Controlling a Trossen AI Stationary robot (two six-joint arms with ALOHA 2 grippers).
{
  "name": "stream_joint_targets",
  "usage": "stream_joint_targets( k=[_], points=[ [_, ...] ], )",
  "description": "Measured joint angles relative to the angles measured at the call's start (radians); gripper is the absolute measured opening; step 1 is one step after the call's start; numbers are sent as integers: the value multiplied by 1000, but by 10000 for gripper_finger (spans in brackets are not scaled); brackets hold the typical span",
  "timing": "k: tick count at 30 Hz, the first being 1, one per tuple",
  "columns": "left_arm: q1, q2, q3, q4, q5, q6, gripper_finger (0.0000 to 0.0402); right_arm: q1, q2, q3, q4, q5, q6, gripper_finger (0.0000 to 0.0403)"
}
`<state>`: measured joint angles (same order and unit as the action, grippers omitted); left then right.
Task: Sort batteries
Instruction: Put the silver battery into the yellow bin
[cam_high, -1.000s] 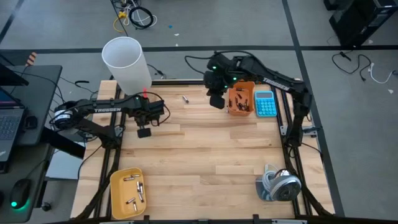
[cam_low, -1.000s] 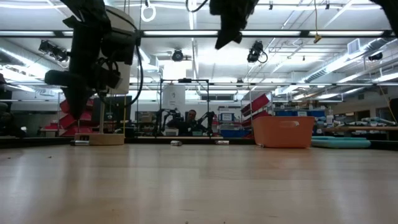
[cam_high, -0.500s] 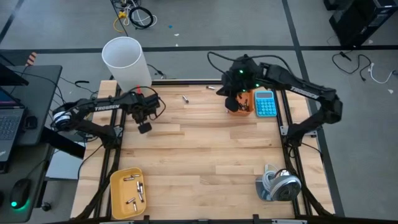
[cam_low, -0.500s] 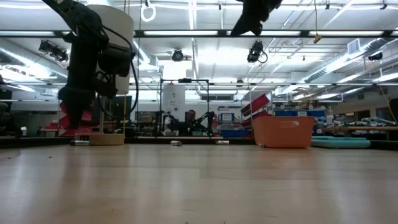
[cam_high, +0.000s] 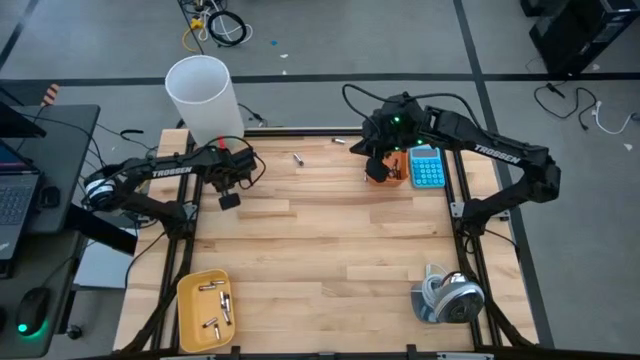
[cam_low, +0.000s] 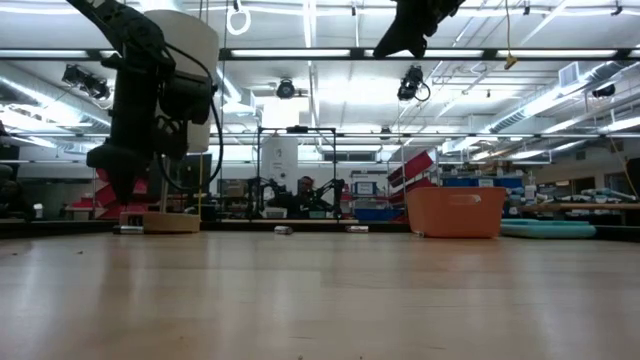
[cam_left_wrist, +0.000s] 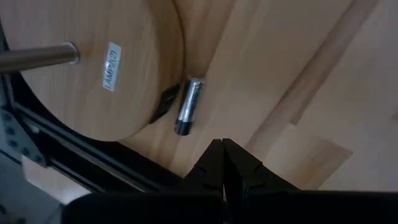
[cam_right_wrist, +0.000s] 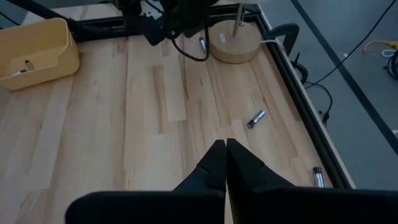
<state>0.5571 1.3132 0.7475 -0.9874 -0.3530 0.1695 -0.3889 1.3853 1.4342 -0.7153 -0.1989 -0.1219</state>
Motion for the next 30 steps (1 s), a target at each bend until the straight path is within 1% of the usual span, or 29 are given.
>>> stream_joint_targets(
  k=[4,7,12,14,16,19,21,23,25,28,30],
  points=[
    [-1,0,-2,-1,-9,86,0,0,2,0,11,0,0,0],
    [0,0,-26,17,-21,143,0,0,2,0,12,0,0,0],
    [0,0,-103,49,-23,153,1,0,2,0,12,0,0,0],
    [0,0,-136,73,-48,145,1,0,2,0,16,0,7,0],
    [0,0,-148,76,-73,145,1,0,2,0,30,0,21,0],
    [0,0,-142,75,-82,161,1,2,2,0,44,0,25,0],
    [0,0,-138,72,-71,223,1,3,2,0,52,0,25,0],
    [0,0,-141,68,-3,318,1,3,2,0,58,-1,26,0],
    [-1,0,-154,91,36,396,1,3,2,0,57,-1,27,0],
    [2,0,-181,143,19,437,0,3,2,0,57,-2,27,0],
    [7,0,-185,150,16,448,0,3,3,0,57,-2,27,0]
  ],
)
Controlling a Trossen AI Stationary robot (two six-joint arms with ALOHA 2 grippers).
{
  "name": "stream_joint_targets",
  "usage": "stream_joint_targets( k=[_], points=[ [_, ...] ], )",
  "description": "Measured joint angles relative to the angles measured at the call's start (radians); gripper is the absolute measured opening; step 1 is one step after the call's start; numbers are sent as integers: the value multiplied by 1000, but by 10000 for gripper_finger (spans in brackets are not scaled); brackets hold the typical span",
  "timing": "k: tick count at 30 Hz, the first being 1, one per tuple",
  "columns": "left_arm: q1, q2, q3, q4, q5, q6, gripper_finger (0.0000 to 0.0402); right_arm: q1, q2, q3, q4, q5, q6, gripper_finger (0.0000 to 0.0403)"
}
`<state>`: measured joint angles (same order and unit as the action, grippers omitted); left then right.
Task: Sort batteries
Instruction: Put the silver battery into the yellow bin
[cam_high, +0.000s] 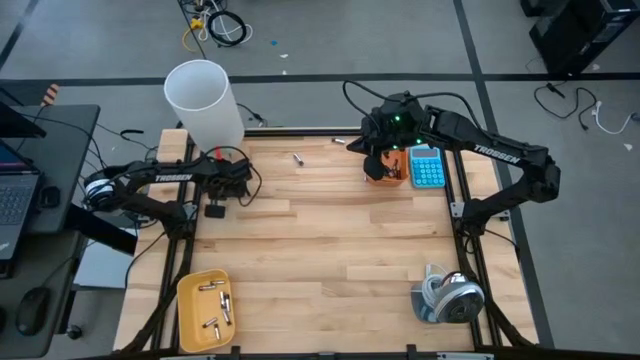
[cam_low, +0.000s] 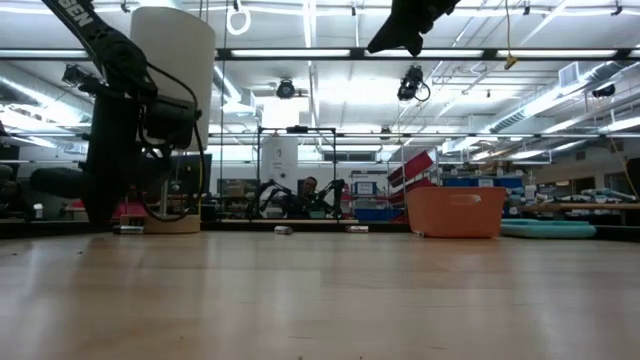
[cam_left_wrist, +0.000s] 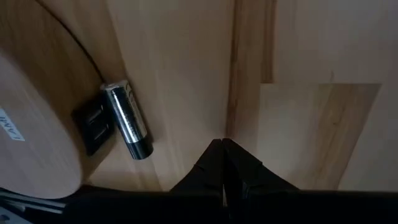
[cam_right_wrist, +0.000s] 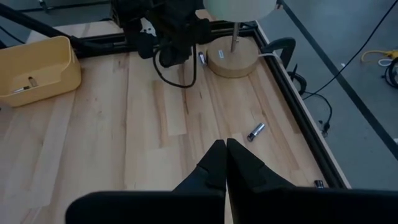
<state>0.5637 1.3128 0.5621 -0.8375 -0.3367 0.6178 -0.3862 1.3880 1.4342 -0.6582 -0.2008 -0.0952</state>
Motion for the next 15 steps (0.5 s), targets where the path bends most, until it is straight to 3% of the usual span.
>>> stream_joint_targets(
  k=[5,15],
  points=[
    [7,0,9,11,-13,-1,0,0,0,0,0,-2,-2,0],
    [32,0,11,70,-179,-19,0,0,0,0,0,-2,-12,0]
  ],
)
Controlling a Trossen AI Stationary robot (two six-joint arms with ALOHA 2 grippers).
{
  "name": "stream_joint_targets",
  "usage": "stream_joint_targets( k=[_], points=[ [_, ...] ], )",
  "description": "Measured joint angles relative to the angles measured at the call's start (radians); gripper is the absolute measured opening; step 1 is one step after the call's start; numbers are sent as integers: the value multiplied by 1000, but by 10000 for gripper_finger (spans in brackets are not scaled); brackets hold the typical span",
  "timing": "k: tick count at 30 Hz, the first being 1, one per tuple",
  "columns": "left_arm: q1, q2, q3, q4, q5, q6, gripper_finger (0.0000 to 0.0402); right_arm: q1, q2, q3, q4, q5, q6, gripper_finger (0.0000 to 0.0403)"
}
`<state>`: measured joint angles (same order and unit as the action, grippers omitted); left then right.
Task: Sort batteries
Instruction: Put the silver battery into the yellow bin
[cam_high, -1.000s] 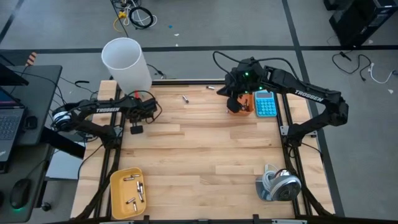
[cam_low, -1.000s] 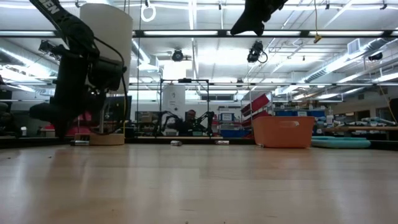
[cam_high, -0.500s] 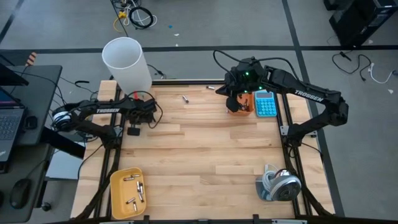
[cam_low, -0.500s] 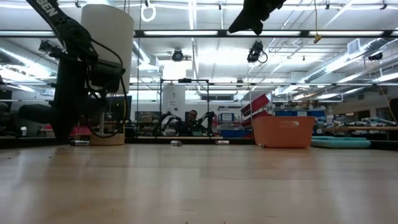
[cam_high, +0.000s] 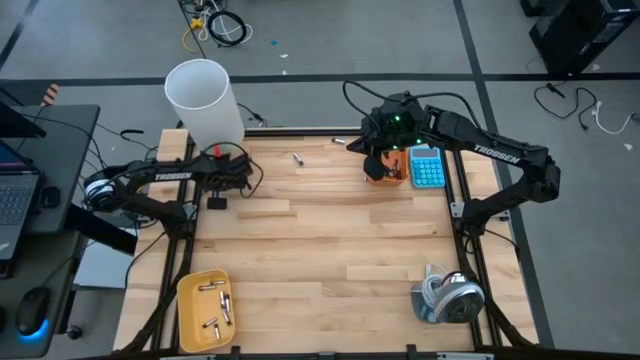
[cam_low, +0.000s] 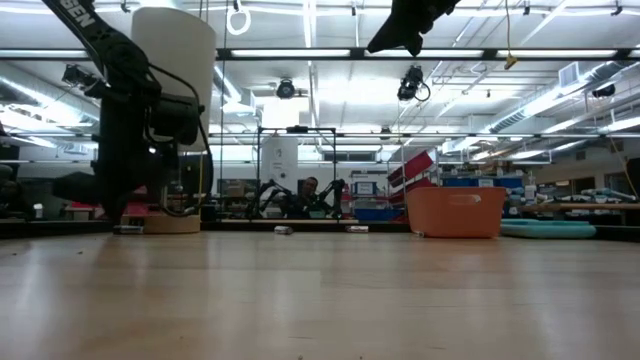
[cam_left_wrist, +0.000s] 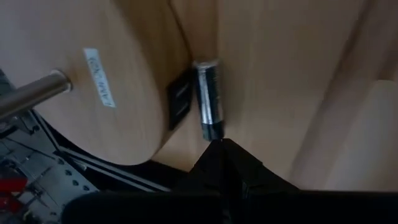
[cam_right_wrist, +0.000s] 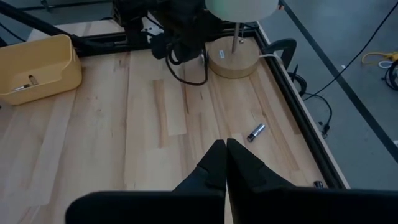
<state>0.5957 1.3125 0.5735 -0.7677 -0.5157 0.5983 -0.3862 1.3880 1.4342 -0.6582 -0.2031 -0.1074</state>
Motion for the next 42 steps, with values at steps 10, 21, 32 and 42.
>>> stream_joint_targets(
  k=[10,21,32,42],
  points=[
    [48,0,-1,43,19,4,0,0,0,0,0,0,0,0],
    [102,0,-7,96,62,28,0,0,0,0,0,0,0,0],
    [91,0,-7,2,268,23,0,0,0,0,0,0,0,0],
    [-15,-2,52,-132,423,5,0,0,0,0,11,0,0,0]
  ],
)
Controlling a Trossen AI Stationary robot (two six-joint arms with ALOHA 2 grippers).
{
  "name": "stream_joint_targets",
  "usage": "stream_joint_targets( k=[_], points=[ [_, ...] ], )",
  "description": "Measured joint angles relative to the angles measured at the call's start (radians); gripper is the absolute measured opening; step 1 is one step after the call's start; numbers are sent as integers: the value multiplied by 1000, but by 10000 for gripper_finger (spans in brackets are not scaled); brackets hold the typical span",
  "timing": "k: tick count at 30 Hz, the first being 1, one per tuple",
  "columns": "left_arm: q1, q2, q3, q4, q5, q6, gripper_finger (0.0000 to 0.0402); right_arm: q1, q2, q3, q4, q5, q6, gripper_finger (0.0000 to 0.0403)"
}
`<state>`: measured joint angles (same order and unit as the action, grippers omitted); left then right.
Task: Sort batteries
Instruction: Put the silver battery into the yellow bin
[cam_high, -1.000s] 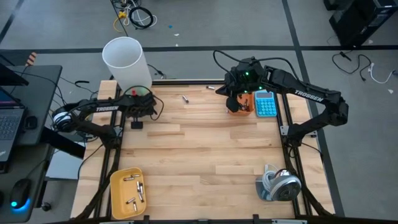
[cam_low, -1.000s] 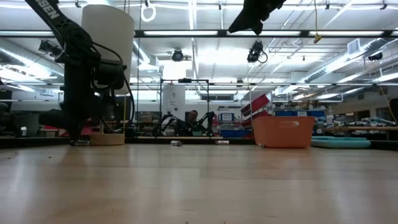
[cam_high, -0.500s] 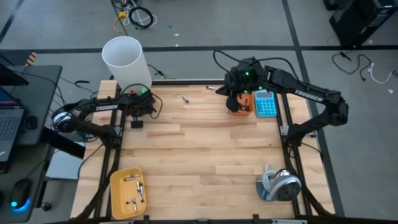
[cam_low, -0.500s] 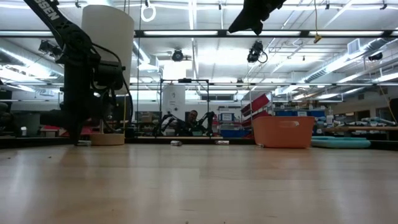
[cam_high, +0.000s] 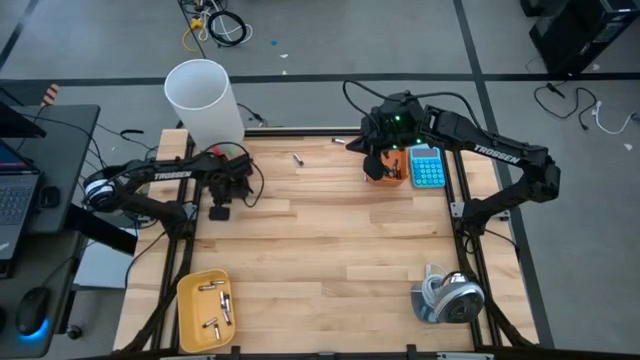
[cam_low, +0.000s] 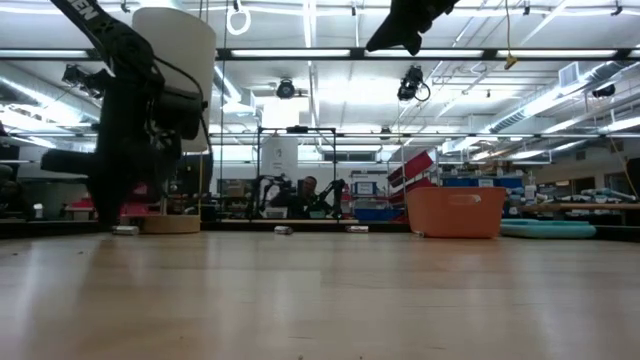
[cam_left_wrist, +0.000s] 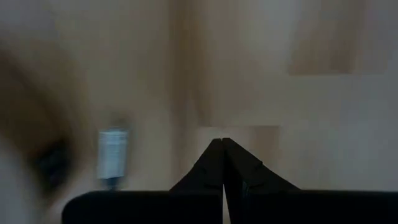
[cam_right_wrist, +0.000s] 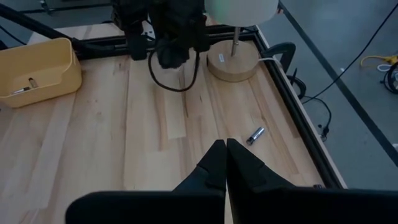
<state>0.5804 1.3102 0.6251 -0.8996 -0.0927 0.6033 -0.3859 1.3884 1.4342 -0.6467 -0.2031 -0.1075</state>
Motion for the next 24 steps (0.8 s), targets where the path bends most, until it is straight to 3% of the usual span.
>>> stream_joint_targets(
  k=[4,8,14,24],
  points=[
    [-34,0,29,46,-177,-5,0,0,0,0,16,0,8,0],
    [-32,0,31,76,-276,-1,0,1,0,0,22,0,11,0],
    [-23,0,31,69,-253,34,19,14,0,0,22,0,11,0],
    [-23,0,20,73,-232,67,115,51,0,0,21,0,10,0]
  ],
)
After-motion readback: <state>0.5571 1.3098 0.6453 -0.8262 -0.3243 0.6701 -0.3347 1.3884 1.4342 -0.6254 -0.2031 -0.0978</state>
